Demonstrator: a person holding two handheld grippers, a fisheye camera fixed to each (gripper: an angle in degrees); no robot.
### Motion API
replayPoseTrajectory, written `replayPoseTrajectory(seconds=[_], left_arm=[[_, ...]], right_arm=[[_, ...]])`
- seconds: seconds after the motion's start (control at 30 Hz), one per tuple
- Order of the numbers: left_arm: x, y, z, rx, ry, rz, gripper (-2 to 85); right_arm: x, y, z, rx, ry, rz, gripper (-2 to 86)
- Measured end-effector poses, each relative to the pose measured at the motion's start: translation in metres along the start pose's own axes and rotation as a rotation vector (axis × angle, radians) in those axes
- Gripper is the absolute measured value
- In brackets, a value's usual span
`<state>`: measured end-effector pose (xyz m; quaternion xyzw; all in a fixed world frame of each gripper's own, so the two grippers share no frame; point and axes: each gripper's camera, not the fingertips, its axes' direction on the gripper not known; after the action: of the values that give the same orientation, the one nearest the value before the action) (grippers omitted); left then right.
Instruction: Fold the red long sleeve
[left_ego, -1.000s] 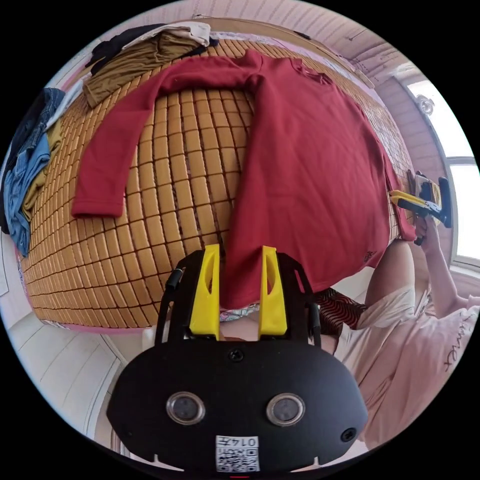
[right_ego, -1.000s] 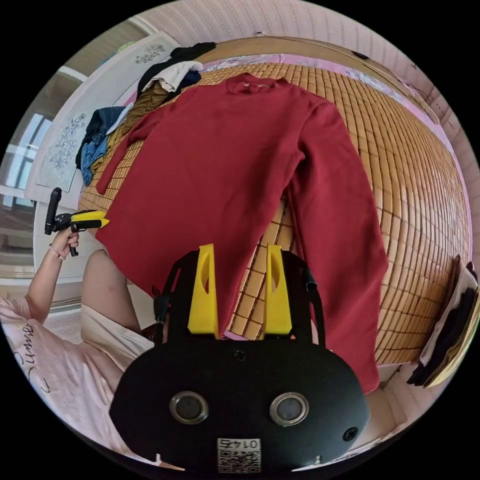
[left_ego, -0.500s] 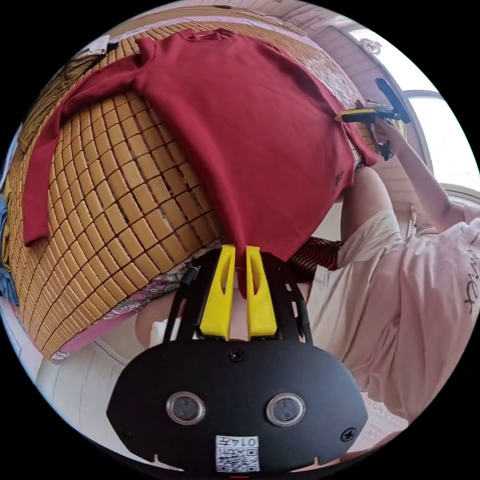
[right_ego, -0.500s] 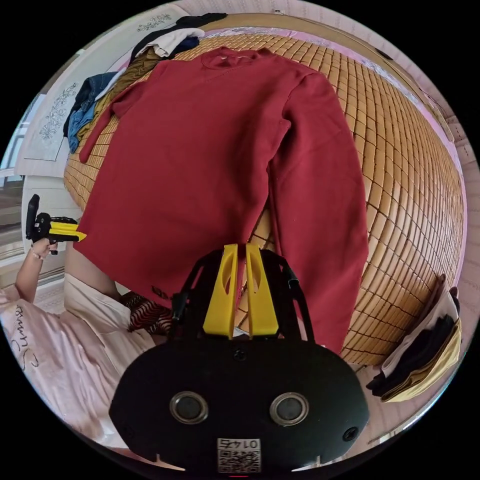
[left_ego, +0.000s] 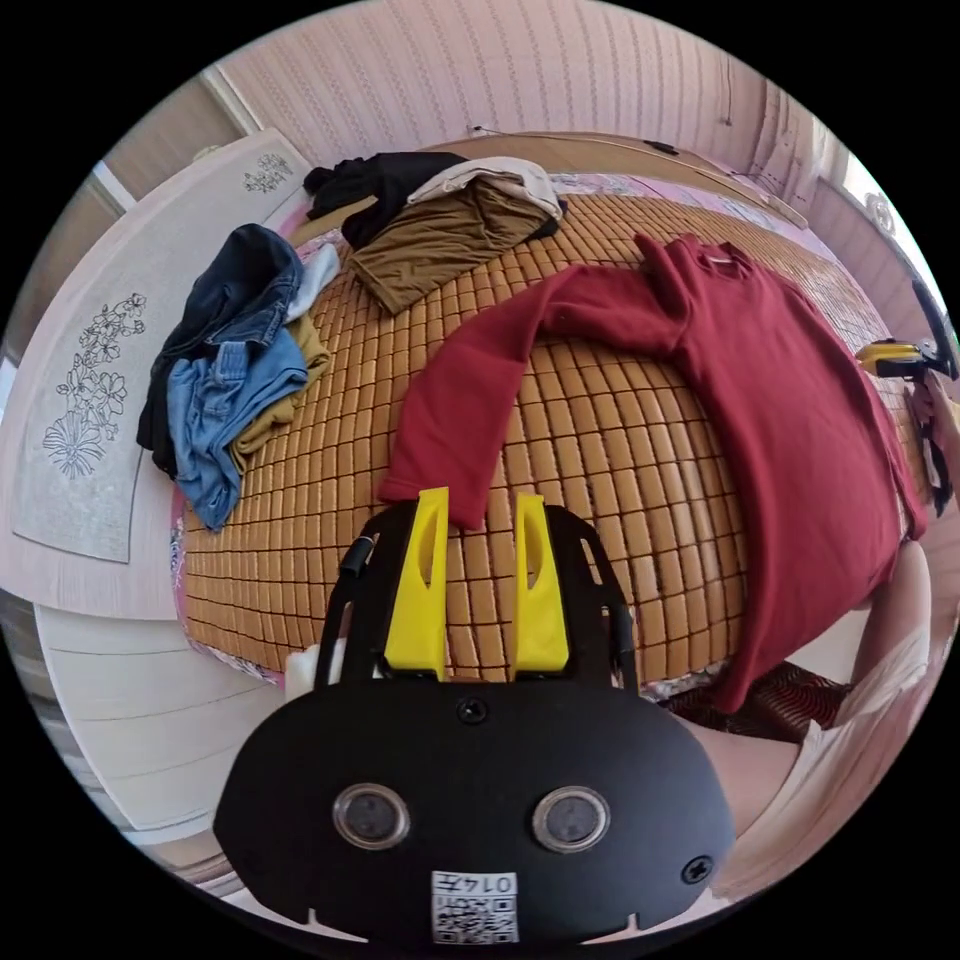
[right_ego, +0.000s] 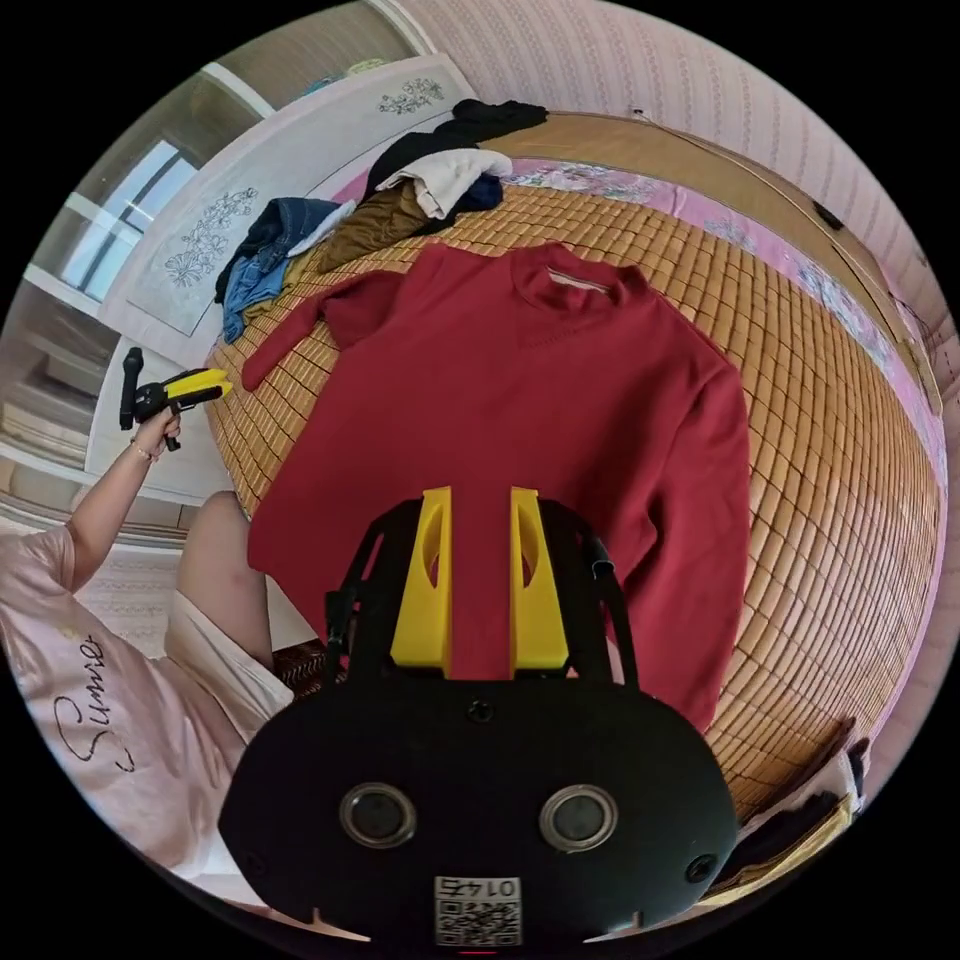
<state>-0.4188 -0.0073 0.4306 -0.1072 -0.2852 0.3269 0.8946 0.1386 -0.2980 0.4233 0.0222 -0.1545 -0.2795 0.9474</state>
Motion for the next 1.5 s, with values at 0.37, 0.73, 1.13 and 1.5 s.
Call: replayPoseTrajectory(seconds=[0.37, 0.73, 1.13, 1.5], left_arm=[[-0.011, 0.01, 0.065, -0.072, 0.107, -0.1, 9.3], [-0.059, 0.05, -0.023, -0.052, 0.38, 0.036, 0.5], [-0.167, 0.114, 0.014, -0.02, 0.287, -0.506, 3.4], [-0.131, 0.098, 0.074, -0.183, 0.221, -0.448, 0.8]], right_arm=[[-0.139, -0.156, 0.104, -0.083, 0.055, -0.386, 11.3], [-0.139, -0.171, 0.141, -0.131, 0.013, -0.338, 9.9], [-0.152, -0.181, 0.164, -0.181, 0.044, -0.377, 10.0], [-0.173, -0.188, 0.189, -0.182, 0.154, -0.289, 8.9]])
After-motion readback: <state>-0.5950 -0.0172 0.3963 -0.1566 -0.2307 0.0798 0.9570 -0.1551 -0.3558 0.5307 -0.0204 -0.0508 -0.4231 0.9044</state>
